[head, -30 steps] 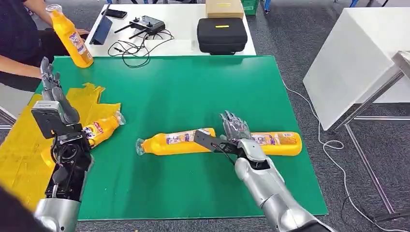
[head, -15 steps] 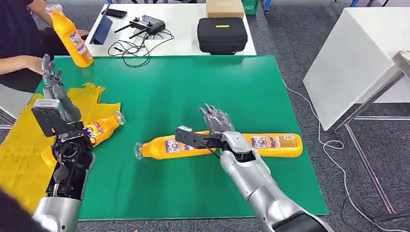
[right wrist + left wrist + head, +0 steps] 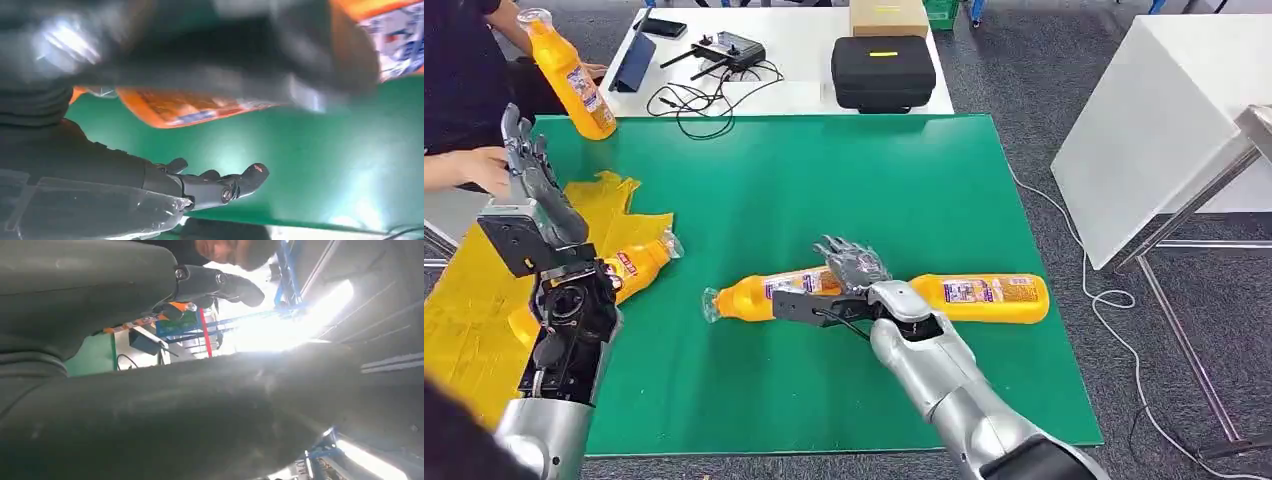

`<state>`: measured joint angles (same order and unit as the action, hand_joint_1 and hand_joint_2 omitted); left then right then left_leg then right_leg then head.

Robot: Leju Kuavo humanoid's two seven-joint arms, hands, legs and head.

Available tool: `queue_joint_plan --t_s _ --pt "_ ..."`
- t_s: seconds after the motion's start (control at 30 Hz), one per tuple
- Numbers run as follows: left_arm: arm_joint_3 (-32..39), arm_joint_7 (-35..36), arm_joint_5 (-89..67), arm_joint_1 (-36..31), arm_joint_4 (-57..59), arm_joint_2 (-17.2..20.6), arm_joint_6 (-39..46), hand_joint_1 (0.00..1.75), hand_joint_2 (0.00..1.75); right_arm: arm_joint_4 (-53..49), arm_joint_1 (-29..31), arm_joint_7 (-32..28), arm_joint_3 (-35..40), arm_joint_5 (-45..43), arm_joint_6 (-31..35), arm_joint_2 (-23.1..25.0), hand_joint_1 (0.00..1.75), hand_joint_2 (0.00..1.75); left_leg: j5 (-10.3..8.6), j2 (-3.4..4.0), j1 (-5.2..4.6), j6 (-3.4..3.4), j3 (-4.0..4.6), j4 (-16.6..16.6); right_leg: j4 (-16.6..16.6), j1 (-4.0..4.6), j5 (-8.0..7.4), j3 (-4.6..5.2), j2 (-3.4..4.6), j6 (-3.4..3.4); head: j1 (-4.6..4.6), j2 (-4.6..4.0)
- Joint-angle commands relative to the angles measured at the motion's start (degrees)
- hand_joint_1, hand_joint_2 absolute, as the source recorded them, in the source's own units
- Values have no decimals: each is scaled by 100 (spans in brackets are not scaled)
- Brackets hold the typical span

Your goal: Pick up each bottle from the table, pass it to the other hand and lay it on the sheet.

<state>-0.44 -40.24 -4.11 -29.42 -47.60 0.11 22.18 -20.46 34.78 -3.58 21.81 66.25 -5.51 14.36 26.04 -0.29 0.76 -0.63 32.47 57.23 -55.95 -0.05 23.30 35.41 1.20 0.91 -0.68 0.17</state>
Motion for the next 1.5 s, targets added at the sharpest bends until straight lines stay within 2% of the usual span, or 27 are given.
queue_joint_plan --t_s 0.03,0.43,0.77,0.8,0.93,1.03,1.07,1.3,1.37,1.43,1.5 --pt "-187 24 97 -327 420 32 15 0 0 506 358 5 508 -41 -319 17 0 175 3 -5 -1 -1 -12 0 -1 1 6 -14 -13 2 0 0" --pt "-211 24 166 -331 414 44 30 0 0 553 362 62 593 -33 -425 2 0 175 3 -3 -1 -1 -11 -2 0 0 5 -12 -10 2 0 0" --pt "-341 24 445 -86 -67 77 135 0 0 864 179 707 1109 326 -771 -196 0 175 7 -11 1 -3 -30 -7 7 3 11 -34 -22 3 0 0" --pt "-329 24 502 -28 -147 99 131 0 0 861 128 687 1145 351 -807 -256 173 175 9 -14 -1 -3 -38 -10 8 2 15 -42 -26 4 0 0" --pt "-233 24 614 173 -370 168 121 0 0 868 56 651 1157 345 -845 -393 175 175 4 -5 -3 -2 -25 -11 9 -1 7 -27 -12 3 0 0" --pt "-190 24 657 236 -420 196 75 0 0 874 97 645 1173 352 -910 -410 175 175 7 -12 -1 -2 -46 -15 16 3 11 -49 -23 3 0 0" --pt "-181 24 668 227 -424 198 53 0 0 867 109 661 1192 367 -933 -416 175 175 2 -9 -2 -2 -27 -9 10 1 6 -30 -17 2 2 0" --pt "-164 24 680 36 -293 190 -26 0 0 874 105 732 1191 339 -1025 -505 175 175 7 -20 1 -3 -67 -16 20 6 14 -75 -37 5 0 0" --pt "-156 24 688 16 -277 185 -33 0 0 864 107 744 1165 314 -980 -510 175 175 1 -19 -2 -2 -43 -7 10 2 8 -49 -27 3 -2 0" --pt "-153 24 680 -17 -158 148 -19 0 0 815 139 810 1021 172 -755 -504 175 175 5 -24 1 -3 -61 -11 16 6 12 -69 -37 4 -2 0" --pt "-180 28 854 -288 610 249 -415 0 0 813 316 779 794 -77 -362 -478 175 175 1 -16 -2 -2 -44 -5 9 2 6 -49 -24 3 -2 0"
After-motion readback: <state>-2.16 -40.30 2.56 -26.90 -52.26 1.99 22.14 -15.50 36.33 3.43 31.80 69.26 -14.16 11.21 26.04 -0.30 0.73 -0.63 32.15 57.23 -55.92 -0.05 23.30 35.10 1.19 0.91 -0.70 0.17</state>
